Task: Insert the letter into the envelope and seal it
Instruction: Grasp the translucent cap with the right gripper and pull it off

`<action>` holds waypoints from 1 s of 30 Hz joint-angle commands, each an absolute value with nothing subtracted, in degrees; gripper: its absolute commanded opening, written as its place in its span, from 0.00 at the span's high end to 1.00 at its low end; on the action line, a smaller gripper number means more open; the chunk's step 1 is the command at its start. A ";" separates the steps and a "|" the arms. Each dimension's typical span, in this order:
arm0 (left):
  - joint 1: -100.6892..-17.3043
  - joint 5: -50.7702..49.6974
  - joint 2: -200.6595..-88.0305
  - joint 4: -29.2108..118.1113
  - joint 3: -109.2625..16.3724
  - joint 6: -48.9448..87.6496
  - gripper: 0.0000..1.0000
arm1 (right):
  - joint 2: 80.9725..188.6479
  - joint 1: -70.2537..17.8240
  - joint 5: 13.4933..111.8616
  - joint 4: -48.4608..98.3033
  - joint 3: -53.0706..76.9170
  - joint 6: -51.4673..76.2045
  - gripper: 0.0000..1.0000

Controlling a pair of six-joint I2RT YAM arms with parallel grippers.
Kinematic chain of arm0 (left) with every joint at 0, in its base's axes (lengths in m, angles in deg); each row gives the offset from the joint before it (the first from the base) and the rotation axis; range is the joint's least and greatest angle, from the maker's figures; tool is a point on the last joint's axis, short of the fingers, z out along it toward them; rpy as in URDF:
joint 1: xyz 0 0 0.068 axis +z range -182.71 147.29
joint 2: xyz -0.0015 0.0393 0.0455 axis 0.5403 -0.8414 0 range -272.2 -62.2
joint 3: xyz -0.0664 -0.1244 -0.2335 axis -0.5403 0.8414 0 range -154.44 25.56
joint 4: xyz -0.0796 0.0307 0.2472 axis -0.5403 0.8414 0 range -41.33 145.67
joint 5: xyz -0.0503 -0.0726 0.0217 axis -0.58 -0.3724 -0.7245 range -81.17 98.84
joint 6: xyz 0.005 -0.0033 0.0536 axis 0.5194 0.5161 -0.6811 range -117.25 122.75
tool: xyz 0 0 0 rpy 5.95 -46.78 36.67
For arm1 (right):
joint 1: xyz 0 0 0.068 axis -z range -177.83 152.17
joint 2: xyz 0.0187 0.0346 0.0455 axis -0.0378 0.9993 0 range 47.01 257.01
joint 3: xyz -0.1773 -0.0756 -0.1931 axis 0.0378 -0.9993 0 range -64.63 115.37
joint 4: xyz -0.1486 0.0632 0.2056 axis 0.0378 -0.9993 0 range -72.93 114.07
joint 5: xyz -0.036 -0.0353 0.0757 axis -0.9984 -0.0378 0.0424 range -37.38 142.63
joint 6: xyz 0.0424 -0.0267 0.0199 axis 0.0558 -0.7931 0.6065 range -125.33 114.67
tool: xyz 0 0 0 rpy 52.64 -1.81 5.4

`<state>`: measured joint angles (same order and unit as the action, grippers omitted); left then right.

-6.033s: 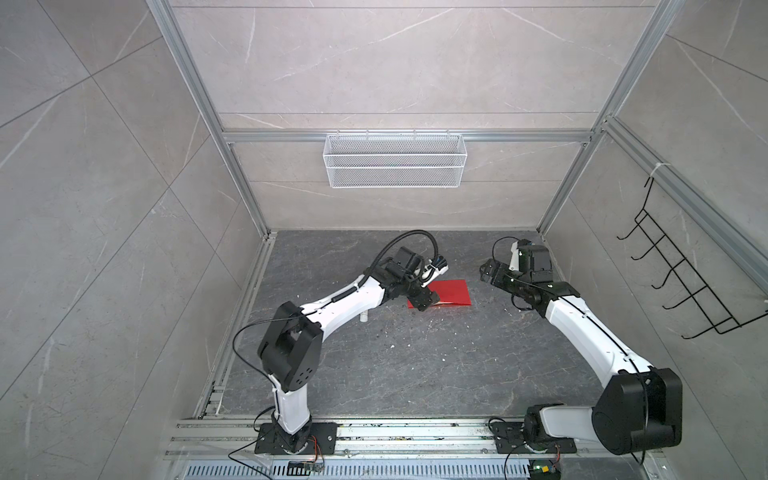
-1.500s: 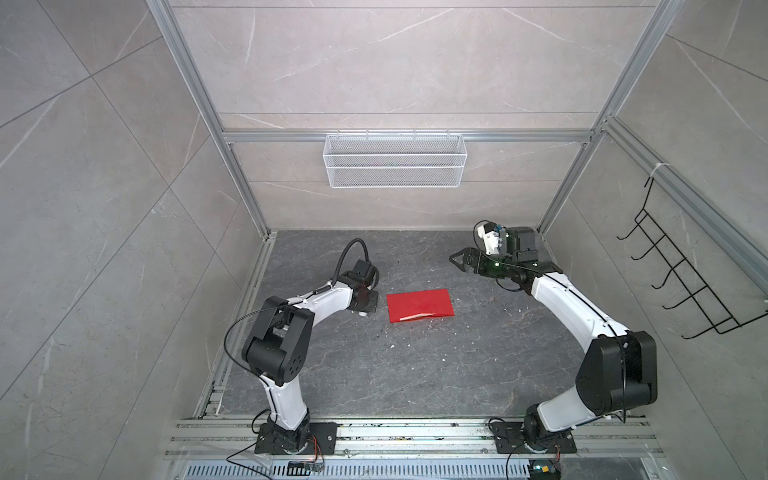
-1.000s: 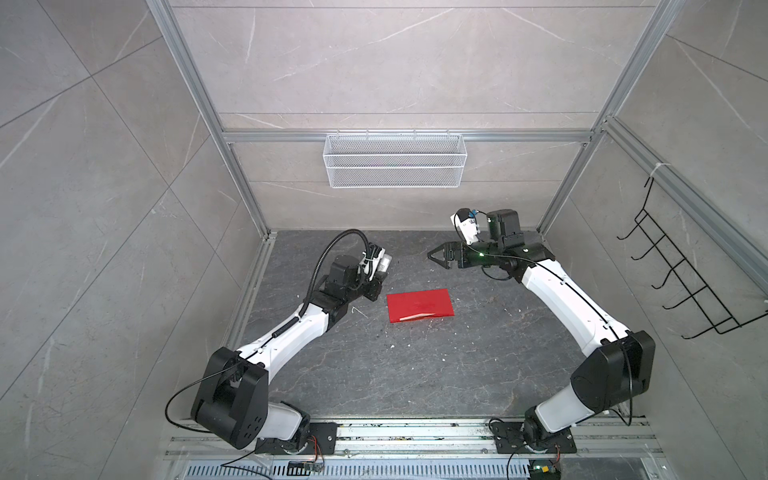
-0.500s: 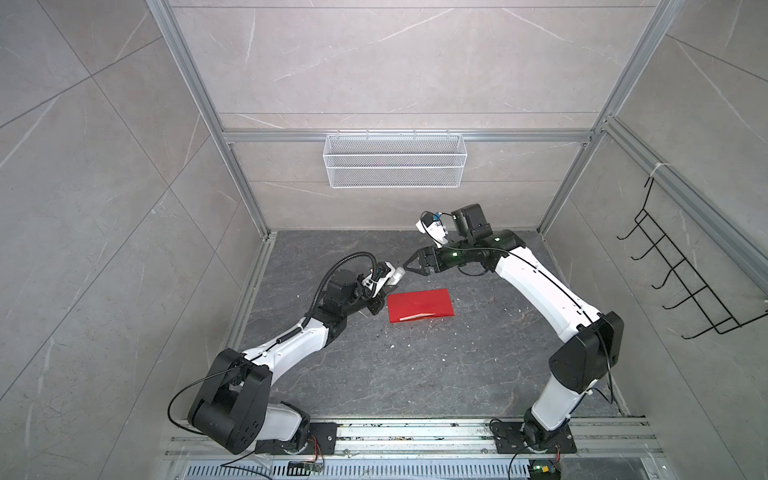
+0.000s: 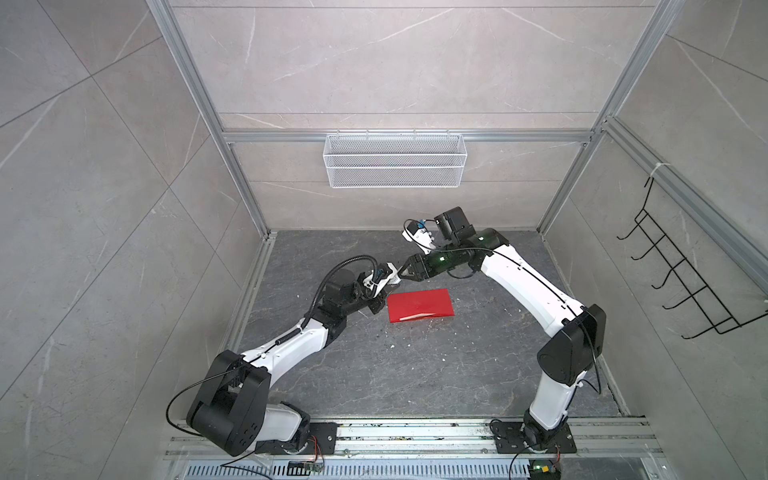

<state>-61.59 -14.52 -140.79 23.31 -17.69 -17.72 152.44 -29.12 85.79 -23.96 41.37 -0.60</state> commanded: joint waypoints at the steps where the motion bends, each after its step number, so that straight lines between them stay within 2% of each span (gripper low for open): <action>1: -61.89 -17.00 -139.17 19.81 -17.94 -19.08 1.00 | 153.62 -29.48 84.94 -24.91 43.22 -0.77 0.55; 5: -61.89 -17.92 -139.27 19.79 -18.38 -18.71 1.00 | 154.04 -29.60 84.79 -24.85 43.63 -0.60 0.56; 8: -61.89 -18.01 -139.28 19.89 -18.48 -18.62 1.00 | 154.30 -29.64 84.94 -24.76 43.98 -0.54 0.61; 11: -61.97 -18.13 -139.35 19.95 -18.50 -18.57 1.00 | 154.57 -29.75 85.23 -24.90 44.28 -0.58 0.70; 15: -61.95 -18.10 -139.46 20.29 -18.64 -18.38 1.00 | 154.96 -29.74 85.65 -25.39 44.84 -0.80 0.87; 19: -61.97 -18.06 -139.65 20.78 -18.74 -18.48 1.00 | 154.86 -29.71 85.46 -25.52 45.24 -1.20 0.96; 22: -61.97 -18.08 -139.98 21.99 -18.92 -18.77 1.00 | 154.08 -29.71 83.77 -25.24 45.36 -1.73 1.00; 30: -61.97 -18.96 -141.12 23.96 -18.58 -18.90 1.00 | 150.21 -28.41 80.62 -25.06 45.11 -3.94 1.00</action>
